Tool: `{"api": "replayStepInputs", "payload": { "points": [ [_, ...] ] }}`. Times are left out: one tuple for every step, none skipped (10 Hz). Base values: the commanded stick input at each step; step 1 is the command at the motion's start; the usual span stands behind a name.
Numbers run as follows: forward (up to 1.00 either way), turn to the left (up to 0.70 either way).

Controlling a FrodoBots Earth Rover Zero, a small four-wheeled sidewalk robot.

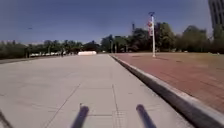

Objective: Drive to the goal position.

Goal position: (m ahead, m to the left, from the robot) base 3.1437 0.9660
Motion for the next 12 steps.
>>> {"api": "replayStepInputs", "payload": {
  "points": [
    [0.7, 0.0],
    [0.7, 0.0],
    [0.7, 0.0],
    [0.7, 0.0],
    [0.7, 0.0],
    [0.7, 0.0],
    [0.7, 0.0],
    [0.7, 0.0],
    [0.7, 0.0],
    [0.7, 0.0],
    [0.7, 0.0],
    [0.7, 0.0]
  ]
}}
